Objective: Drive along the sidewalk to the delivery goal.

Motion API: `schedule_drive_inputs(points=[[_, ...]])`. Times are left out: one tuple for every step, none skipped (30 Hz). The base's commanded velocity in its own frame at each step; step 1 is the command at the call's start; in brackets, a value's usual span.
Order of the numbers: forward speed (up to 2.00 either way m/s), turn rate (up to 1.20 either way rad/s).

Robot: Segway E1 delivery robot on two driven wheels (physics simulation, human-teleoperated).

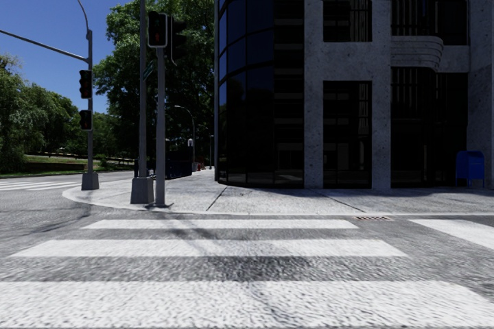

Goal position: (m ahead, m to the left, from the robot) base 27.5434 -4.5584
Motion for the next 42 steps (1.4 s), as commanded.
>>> schedule_drive_inputs(points=[[1.30, 0.00], [1.30, 0.00], [1.30, 0.00], [1.30, 0.00], [1.30, 0.00], [1.30, 0.00], [1.31, 0.00], [1.32, 0.00], [1.32, 0.00], [1.32, 0.00], [1.33, 0.00], [1.33, 0.00], [1.33, 0.00], [1.33, 0.00], [1.33, 0.00], [1.33, 0.00], [1.34, 0.00], [1.34, 0.00], [1.35, 0.00], [1.35, 0.00], [1.35, 0.00], [1.35, 0.00], [1.36, 0.00], [1.37, 0.00], [1.37, 0.00], [1.37, 0.00], [1.37, 0.00], [1.37, 0.00], [1.37, 0.00], [1.40, 0.00], [1.40, 0.00], [1.44, 0.00], [1.45, 0.00], [1.46, 0.00], [1.48, 0.00], [1.48, 0.00], [1.50, 0.00], [1.51, 0.00], [1.52, 0.00], [1.52, 0.00], [1.52, 0.00], [1.52, 0.00]])
